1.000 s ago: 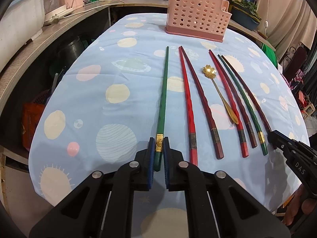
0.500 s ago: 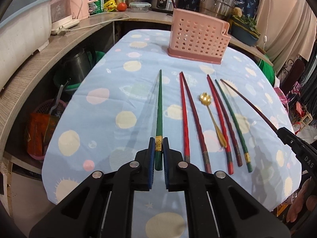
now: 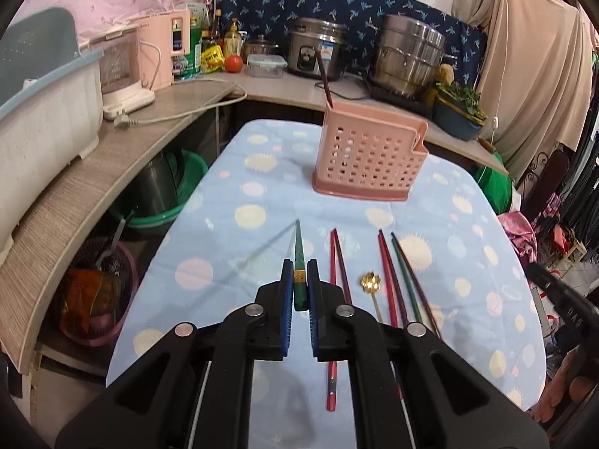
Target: Organize utensils
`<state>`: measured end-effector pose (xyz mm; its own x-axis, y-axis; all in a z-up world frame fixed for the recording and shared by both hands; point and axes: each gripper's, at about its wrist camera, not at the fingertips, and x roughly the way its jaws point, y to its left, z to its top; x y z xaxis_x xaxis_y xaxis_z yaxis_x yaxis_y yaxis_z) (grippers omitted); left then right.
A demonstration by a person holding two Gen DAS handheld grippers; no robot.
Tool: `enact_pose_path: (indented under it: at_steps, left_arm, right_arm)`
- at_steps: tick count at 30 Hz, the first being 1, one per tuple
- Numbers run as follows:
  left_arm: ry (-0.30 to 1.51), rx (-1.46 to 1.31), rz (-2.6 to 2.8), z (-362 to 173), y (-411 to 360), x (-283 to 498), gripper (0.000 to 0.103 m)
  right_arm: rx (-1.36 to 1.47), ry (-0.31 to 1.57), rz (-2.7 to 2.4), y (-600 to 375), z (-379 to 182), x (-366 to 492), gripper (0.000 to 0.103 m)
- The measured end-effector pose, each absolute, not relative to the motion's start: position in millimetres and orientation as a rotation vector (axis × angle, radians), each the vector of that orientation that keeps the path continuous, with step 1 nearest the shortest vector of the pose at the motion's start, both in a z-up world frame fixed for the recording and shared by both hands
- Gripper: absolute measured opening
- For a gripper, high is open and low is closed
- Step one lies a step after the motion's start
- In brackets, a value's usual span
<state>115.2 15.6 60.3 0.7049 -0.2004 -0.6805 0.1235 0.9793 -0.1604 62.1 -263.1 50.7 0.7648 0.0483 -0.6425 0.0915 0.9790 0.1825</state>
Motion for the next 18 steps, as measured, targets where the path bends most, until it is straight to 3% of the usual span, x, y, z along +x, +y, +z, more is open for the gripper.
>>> enact_pose_path:
  at_steps: [2, 5, 12, 18]
  left_arm:
    - [0.768, -0.11, -0.182, 61.5, 15.6, 115.6, 0.007]
    - [0.783, -0.111, -0.182, 56.1, 15.8, 114.1, 0.006]
    - [0.811, -0.114, -0.182, 46.9, 17.1, 107.0, 0.005]
    - [0.858, -0.119, -0.194, 25.5, 19.9, 101.3, 0.006]
  right_arm:
    - [0.213, 0.742, -0.012, -262.3, 37.6, 60.9, 0.009]
    - [0.223, 0.807, 0.007, -256.4, 13.6, 56.8, 0.025]
    - [0.197, 0.93, 0.046, -235.2, -31.4, 52.7, 0.025]
    - [0.182, 0.975, 0.045, -229.3, -51.5, 52.6, 0.017]
